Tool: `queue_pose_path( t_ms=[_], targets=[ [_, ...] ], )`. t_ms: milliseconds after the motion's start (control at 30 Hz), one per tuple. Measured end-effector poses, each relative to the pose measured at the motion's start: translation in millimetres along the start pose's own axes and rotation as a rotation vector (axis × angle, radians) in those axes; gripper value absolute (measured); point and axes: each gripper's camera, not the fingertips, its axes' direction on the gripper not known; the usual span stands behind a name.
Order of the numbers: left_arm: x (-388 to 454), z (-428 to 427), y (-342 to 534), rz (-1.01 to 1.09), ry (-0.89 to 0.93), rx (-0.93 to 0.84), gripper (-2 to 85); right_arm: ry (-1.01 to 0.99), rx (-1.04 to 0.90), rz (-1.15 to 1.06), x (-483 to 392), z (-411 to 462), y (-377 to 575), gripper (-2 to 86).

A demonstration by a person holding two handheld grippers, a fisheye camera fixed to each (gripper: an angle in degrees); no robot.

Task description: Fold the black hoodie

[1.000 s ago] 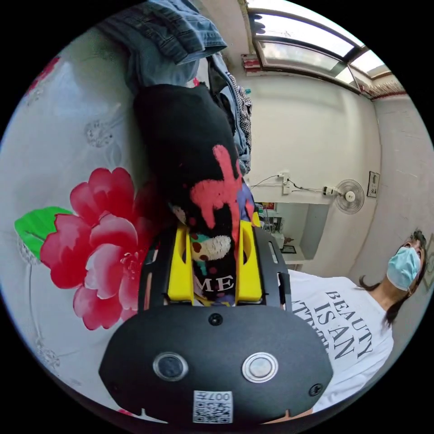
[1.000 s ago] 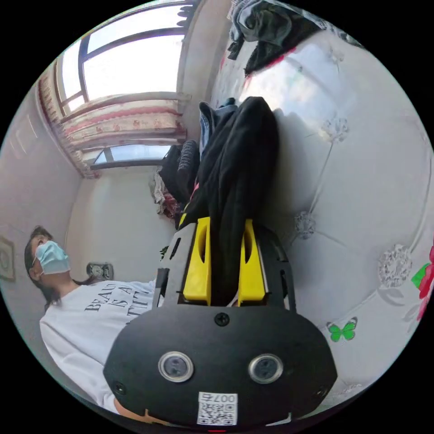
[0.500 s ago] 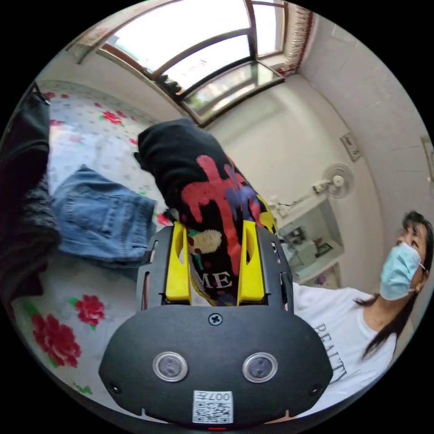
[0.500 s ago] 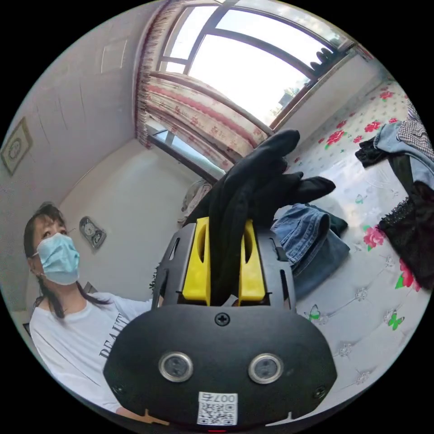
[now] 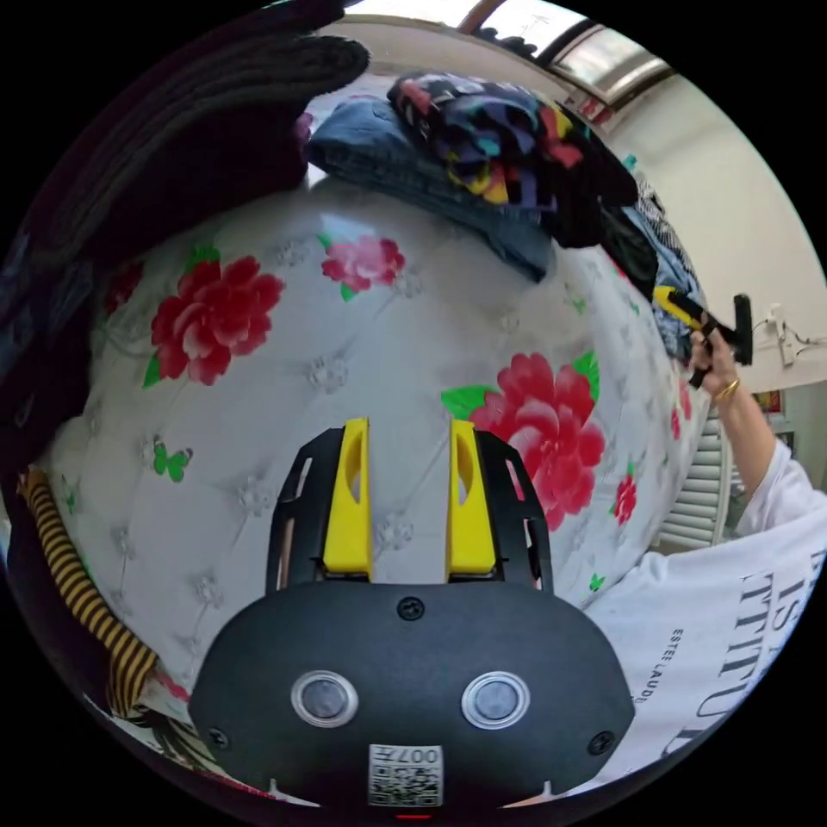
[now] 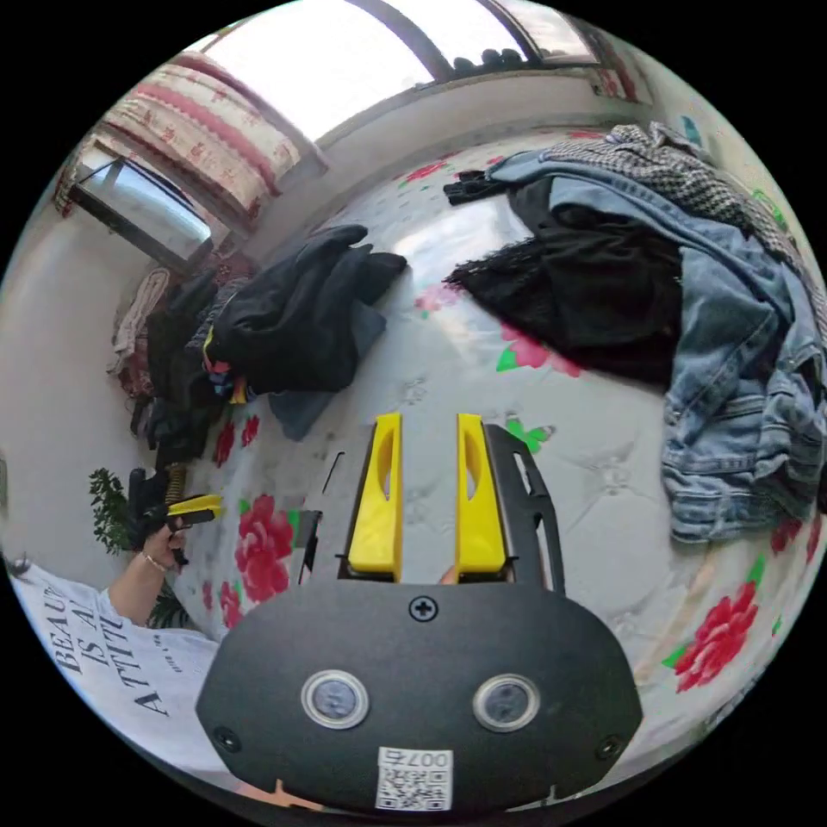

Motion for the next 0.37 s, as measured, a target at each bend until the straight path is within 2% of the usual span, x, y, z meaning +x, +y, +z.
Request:
queue_pose_path(
  t_ms=[167, 367],
  targets=[
    [73, 24, 30, 0.081, -0.169, -0.089, 10.9, 0.417, 0.194, 0.105, 68, -111, -14, 9.9],
    [104, 36, 29, 0.086, -0.23, -0.082, 9.5, 0.659, 0.32, 0.182, 115, -189, -59, 12.4]
  ],
)
